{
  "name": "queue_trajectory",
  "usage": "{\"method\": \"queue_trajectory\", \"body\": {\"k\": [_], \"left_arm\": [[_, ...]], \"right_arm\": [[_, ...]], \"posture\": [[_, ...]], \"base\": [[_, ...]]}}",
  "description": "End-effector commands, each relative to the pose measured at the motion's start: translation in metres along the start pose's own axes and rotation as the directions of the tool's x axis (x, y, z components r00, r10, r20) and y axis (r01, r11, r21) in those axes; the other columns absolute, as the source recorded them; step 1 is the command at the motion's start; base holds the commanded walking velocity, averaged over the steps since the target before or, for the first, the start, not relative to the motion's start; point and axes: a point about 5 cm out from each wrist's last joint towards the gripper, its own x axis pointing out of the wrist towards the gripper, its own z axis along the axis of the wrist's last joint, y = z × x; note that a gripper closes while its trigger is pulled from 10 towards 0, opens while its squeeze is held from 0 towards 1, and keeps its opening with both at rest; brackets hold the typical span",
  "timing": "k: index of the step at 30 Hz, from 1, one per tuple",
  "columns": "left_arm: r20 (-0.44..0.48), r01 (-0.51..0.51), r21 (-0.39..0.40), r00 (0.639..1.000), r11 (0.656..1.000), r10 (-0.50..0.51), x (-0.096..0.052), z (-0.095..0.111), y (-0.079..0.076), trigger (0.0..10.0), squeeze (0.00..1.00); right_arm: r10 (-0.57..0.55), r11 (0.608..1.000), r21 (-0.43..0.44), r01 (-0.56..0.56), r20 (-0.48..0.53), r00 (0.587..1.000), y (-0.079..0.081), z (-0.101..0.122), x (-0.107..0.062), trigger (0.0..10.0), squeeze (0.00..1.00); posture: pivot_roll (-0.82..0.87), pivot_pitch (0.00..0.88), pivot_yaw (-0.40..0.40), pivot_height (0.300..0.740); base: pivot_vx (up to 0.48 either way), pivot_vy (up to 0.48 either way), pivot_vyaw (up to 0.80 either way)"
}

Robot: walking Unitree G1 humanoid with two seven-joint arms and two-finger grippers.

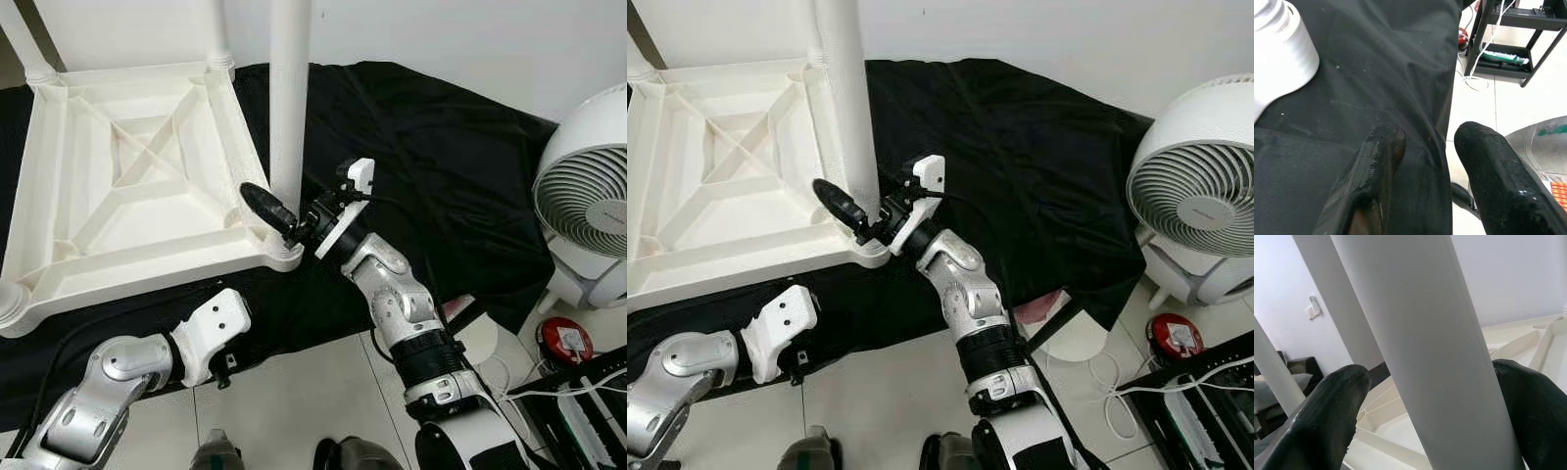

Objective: Building children table

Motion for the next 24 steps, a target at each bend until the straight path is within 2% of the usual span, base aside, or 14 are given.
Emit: {"method": "queue_trajectory", "body": {"k": [1,2,4,6,8,10,15,16,18,19,20,22,23,24], "left_arm": [[-0.001,-0.118,0.003,0.993,0.993,0.118,0.001,0.000,0.008,10.0,0.00],[0.004,-0.175,-0.001,0.985,0.985,0.175,0.003,0.000,0.013,10.0,0.00],[0.004,-0.175,-0.001,0.985,0.985,0.175,0.003,0.000,0.013,10.0,0.00],[0.027,-0.279,-0.011,0.960,0.960,0.279,0.005,0.000,0.021,10.0,0.00],[0.027,-0.279,-0.011,0.960,0.960,0.279,0.005,0.000,0.021,10.0,0.00],[0.071,-0.363,-0.047,0.928,0.930,0.366,0.008,0.002,0.026,10.0,0.00],[0.125,-0.464,-0.173,0.864,0.869,0.487,0.011,0.003,0.032,10.0,0.00],[0.125,-0.464,-0.173,0.864,0.869,0.487,0.011,0.003,0.032,10.0,0.00],[0.126,-0.492,-0.268,0.834,0.828,0.537,0.012,0.001,0.035,10.0,0.00],[0.131,-0.532,-0.295,0.801,0.794,0.585,0.011,-0.001,0.043,10.0,0.00],[0.131,-0.532,-0.295,0.801,0.794,0.585,0.011,-0.001,0.043,10.0,0.00],[0.141,-0.614,-0.319,0.723,0.722,0.677,0.007,-0.002,0.058,10.0,0.00],[0.141,-0.614,-0.319,0.723,0.722,0.677,0.007,-0.002,0.058,10.0,0.00],[0.143,-0.645,-0.326,0.689,0.692,0.710,0.005,-0.002,0.064,10.0,0.00]], "right_arm": [[-0.001,1.000,-0.008,0.001,-0.016,1.000,0.003,-0.004,-0.002,10.0,0.00],[-0.041,0.999,-0.036,0.040,-0.007,0.999,0.001,-0.003,-0.009,10.0,0.00],[-0.041,0.999,-0.036,0.040,-0.007,0.999,0.001,-0.003,-0.009,10.0,0.00],[-0.197,0.968,-0.149,0.202,0.052,0.979,-0.009,0.004,-0.030,10.0,0.00],[-0.197,0.968,-0.149,0.202,0.052,0.979,-0.009,0.004,-0.030,10.0,0.00],[-0.325,0.909,-0.231,0.348,0.132,0.936,-0.014,0.012,-0.054,10.0,0.00],[-0.442,0.832,-0.285,0.476,0.177,0.879,-0.012,0.016,-0.089,10.0,0.00],[-0.442,0.832,-0.285,0.476,0.177,0.879,-0.012,0.016,-0.089,10.0,0.00],[-0.494,0.820,-0.246,0.517,0.152,0.856,-0.010,0.010,-0.103,10.0,0.00],[-0.528,0.803,-0.249,0.542,0.127,0.840,-0.012,0.004,-0.111,10.0,0.00],[-0.528,0.803,-0.249,0.542,0.127,0.840,-0.012,0.004,-0.111,10.0,0.00],[-0.583,0.758,-0.300,0.579,0.087,0.808,-0.018,-0.005,-0.123,10.0,0.00],[-0.583,0.758,-0.300,0.579,0.087,0.808,-0.018,-0.005,-0.123,10.0,0.00],[-0.605,0.740,-0.314,0.595,0.075,0.792,-0.021,-0.007,-0.126,10.0,0.00]], "posture": [[0.14,0.057,-0.067,0.740],[0.14,0.056,-0.068,0.740],[0.14,0.056,-0.068,0.740],[0.13,0.049,-0.063,0.740],[0.13,0.049,-0.063,0.740],[0.13,0.046,-0.055,0.740],[0.12,0.046,-0.045,0.740],[0.12,0.046,-0.045,0.740],[0.11,0.040,-0.040,0.740],[0.11,0.041,-0.039,0.740],[0.11,0.041,-0.039,0.740],[0.11,0.039,-0.038,0.740],[0.11,0.039,-0.038,0.740],[0.11,0.039,-0.038,0.740]], "base": [[0.000,0.000,0.00],[0.000,0.000,0.00],[0.000,0.000,0.00],[0.000,0.000,0.00],[0.000,0.000,0.00],[0.000,0.000,0.00],[0.000,0.000,0.00],[0.000,0.000,0.00],[0.000,0.000,0.00],[0.000,0.000,0.00],[0.000,0.000,0.00],[0.000,0.000,0.00],[0.000,0.000,0.00],[0.000,0.000,0.00]]}}
